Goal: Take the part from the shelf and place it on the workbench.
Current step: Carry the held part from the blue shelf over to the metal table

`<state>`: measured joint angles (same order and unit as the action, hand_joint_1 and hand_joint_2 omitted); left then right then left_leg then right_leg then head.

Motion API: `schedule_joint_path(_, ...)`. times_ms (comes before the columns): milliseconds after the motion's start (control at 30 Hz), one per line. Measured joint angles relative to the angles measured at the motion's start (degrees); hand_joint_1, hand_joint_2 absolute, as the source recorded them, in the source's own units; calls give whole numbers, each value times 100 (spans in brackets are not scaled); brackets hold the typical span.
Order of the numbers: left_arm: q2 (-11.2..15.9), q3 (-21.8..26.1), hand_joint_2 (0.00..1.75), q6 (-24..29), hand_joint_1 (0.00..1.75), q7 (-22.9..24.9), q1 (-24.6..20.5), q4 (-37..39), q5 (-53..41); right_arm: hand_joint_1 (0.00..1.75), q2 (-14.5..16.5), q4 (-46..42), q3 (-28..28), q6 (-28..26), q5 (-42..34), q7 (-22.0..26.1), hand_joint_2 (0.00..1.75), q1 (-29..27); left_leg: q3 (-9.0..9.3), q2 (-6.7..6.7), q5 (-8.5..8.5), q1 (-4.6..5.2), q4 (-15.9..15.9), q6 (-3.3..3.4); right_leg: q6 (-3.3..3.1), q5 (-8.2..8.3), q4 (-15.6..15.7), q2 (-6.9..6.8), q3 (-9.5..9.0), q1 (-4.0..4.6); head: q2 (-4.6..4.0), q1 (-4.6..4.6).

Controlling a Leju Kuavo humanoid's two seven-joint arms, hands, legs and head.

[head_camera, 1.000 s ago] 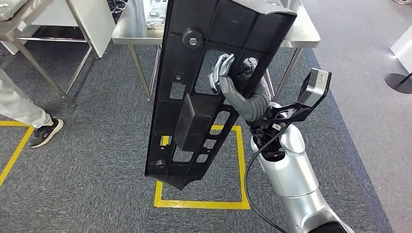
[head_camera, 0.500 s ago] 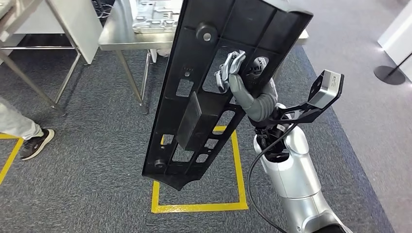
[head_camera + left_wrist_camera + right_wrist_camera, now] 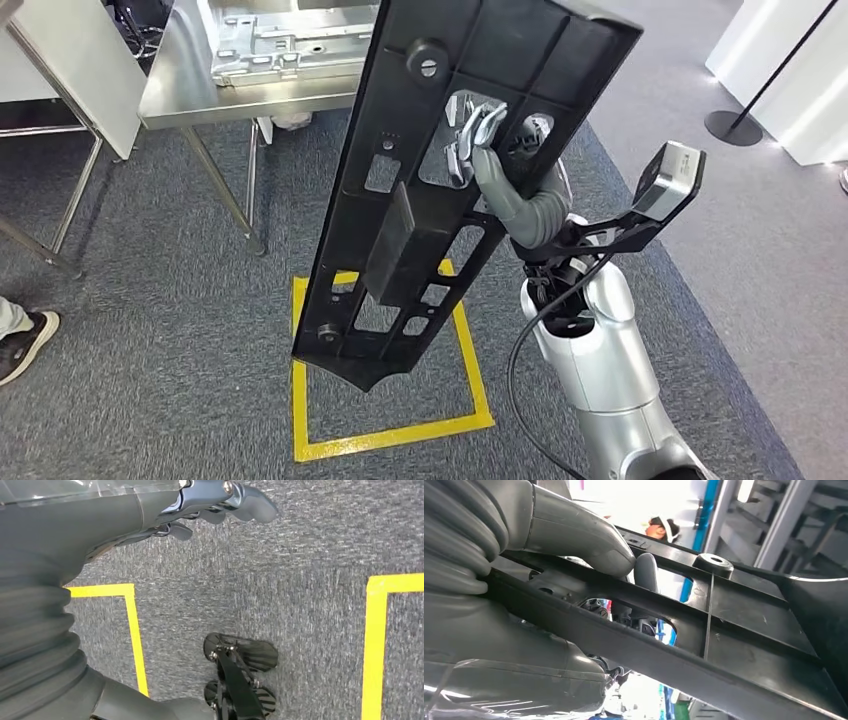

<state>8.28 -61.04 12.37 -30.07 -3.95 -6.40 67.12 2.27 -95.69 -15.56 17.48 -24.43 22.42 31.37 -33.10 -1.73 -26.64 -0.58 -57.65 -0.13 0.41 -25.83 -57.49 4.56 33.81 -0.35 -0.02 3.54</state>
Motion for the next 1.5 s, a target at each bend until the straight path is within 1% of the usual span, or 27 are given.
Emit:
schedule_joint_path(100, -2, -1, 175, 0, 0, -12, -13, 0, 2, 175, -5, -7, 0, 3, 21, 1, 175, 9, 58, 40, 22, -25, 66, 115, 87, -197, -318, -189, 128, 6, 0, -37)
schedule_joint_path(200, -2, -3, 175, 0, 0, -13, 1, 0, 2, 175, -9, -3, 0, 4, 23, 5, 175, -10, 91, 92, -9, -12, 71, 167, 130, -652, -1462, -381, 747, -12, 0, -72)
schedule_joint_path(233, -2, -3, 175, 1, 0, -13, 5, 0, 2, 175, -11, -2, 0, 4, 23, 4, 175, -26, 102, 107, -26, -8, 69, 170, 135, -674, -1688, -392, 898, -19, 0, -72)
schedule_joint_path(267, -2, -4, 175, 1, 0, -13, 8, 0, 2, 175, -13, -1, 0, 5, 23, 4, 175, -37, 121, 118, -45, -4, 66, 165, 130, -573, -1672, -394, 927, -23, 0, -72)
schedule_joint_path(300, -2, -4, 175, 2, 0, -12, 8, 0, 2, 175, -15, -1, -1, 6, 24, 4, 175, -43, 151, 125, -68, -1, 65, 156, 116, -377, -1422, -398, 833, -25, 0, -73)
schedule_joint_path(333, -2, -5, 175, 3, 0, -12, 6, 0, 2, 175, -15, -3, -1, 7, 24, 5, 175, -44, 187, 129, -97, 2, 65, 143, 88, -133, -1009, -410, 648, -21, 0, -73)
schedule_joint_path(400, -3, -6, 175, 5, 0, -11, -2, 0, 2, 175, -15, -7, -4, 9, 29, 10, 175, -37, 237, 136, -156, 23, 58, 97, 33, 152, -277, -455, 299, 15, 0, -70)
schedule_joint_path(433, -3, -7, 175, 7, 0, -10, -4, 0, 2, 175, -15, -8, -6, 10, 33, 12, 175, -36, 247, 140, -181, 31, 57, 69, 10, 184, -96, -472, 216, 34, 0, -68)
schedule_joint_path(533, 3, -10, 175, 14, 0, -8, -8, 0, 2, 175, -18, -10, -11, 9, 41, 13, 175, -39, 282, 165, -243, 33, 70, -20, -52, 138, 1, -458, 168, 37, 0, -68)
schedule_joint_path(600, 10, -13, 175, 17, 0, -9, -16, 0, 2, 175, -17, -17, -11, 10, 42, 14, 175, -32, 201, 172, -393, 22, -173, -76, -111, 120, 61, -453, 89, 5, 0, -52)
schedule_joint_path(700, 24, -23, 175, 20, 0, -8, -7, 1, 2, 175, -15, -15, -11, 13, 43, 15, 175, -45, -393, 169, -821, -8, -1276, -145, -168, 50, 81, -448, -8, 1, 0, -34)
schedule_joint_path(733, 26, -28, 175, 20, 0, -6, 2, 1, 2, 175, -15, -11, -11, 13, 43, 14, 175, -59, -582, 169, -857, -15, -1552, -161, -170, 19, 77, -438, -41, 2, 0, -34)
schedule_joint_path(767, 26, -32, 175, 20, 0, -4, 11, 1, 1, 175, -15, -9, -11, 13, 43, 14, 175, -71, -675, 170, -769, -20, -1614, -171, -165, -16, 73, -428, -83, 2, 0, -35)
schedule_joint_path(800, 27, -36, 175, 20, 0, -2, 18, 0, 1, 175, -15, -7, -11, 13, 43, 13, 175, -78, -649, 170, -552, -26, -1425, -174, -155, -57, 67, -416, -139, 1, 0, -34)
schedule_joint_path(867, 31, -40, 175, 20, 0, 0, 23, 1, 1, 175, -16, -5, -11, 13, 43, 13, 175, -81, -377, 165, -36, -30, -660, -152, -122, -148, 56, -403, -254, 6, 0, -37)
schedule_joint_path(900, 33, -41, 175, 20, 0, 1, 23, 1, 1, 175, -16, -5, -11, 13, 43, 13, 175, -77, -238, 161, 108, -22, -321, -123, -98, -186, 46, -395, -285, 14, 0, -35)
schedule_joint_path(967, 33, -43, 175, 20, 0, 3, 25, 2, 1, 175, -16, -4, -14, 12, 42, 13, 175, -76, -130, 156, 121, 5, -69, -51, -43, -222, 44, -384, -290, 27, 0, -35)
schedule_joint_path(1100, 32, -44, 175, 8, 0, -8, 27, 2, 2, 175, -16, -9, -17, 15, 40, 15, 175, -61, -77, 159, 86, -21, 16, 90, 79, -368, -143, -393, -207, 16, 1, -48)
schedule_joint_path(1133, 31, -44, 175, 4, 0, -13, 22, 2, 2, 175, -16, -9, -19, 15, 40, 18, 175, -55, -48, 161, 75, -31, 34, 123, 104, -491, -417, -398, -66, 10, 1, -55)
schedule_joint_path(1200, 31, -44, 175, 2, 0, -17, 16, 2, 2, 175, -18, -2, -19, 15, 41, 21, 175, -69, -7, 165, 30, -25, 36, 161, 134, -770, -1241, -403, 413, -3, 1, -70)
schedule_joint_path(1233, 31, -44, 175, 2, 0, -17, 18, 2, 2, 175, -19, 6, -20, 14, 41, 21, 175, -88, 23, 165, 2, -23, 36, 166, 143, -817, -1565, -405, 639, -9, 0, -72)
schedule_joint_path(1267, 30, -44, 175, 2, 0, -19, 23, 2, 2, 175, -20, 15, -20, 14, 42, 20, 175, -104, 60, 163, -29, -21, 35, 163, 145, -756, -1701, -407, 777, -13, 0, -73)
schedule_joint_path(1300, 29, -44, 175, 2, 0, -19, 28, 2, 2, 175, -22, 22, -20, 14, 44, 20, 175, -114, 107, 159, -64, -21, 34, 154, 137, -576, -1592, -412, 792, -16, 0, -74)
schedule_joint_path(1367, 27, -44, 175, 1, 0, -23, 33, 2, 2, 175, -23, 28, -20, 14, 53, 20, 175, -115, 213, 150, -146, -19, 33, 122, 93, -57, -841, -433, 537, -13, 0, -76)
schedule_joint_path(1400, 26, -44, 175, 1, 0, -26, 29, 2, 2, 175, -24, 31, -20, 14, 57, 20, 175, -111, 252, 145, -189, -11, 27, 94, 68, 112, -461, -447, 385, 3, 0, -77)
schedule_joint_path(1433, 27, -44, 175, 0, 0, -28, 26, 2, 2, 175, -24, 33, -22, 13, 62, 20, 175, -109, 273, 144, -222, -5, 26, 63, 41, 193, -207, -458, 282, 18, 0, -77)
schedule_joint_path(1500, 26, -44, 175, -1, 0, -29, 23, 2, 2, 175, -26, 39, -25, 10, 72, 21, 175, -109, 291, 154, -264, 5, 38, -2, -7, 154, -70, -453, 227, 47, 0, -77)
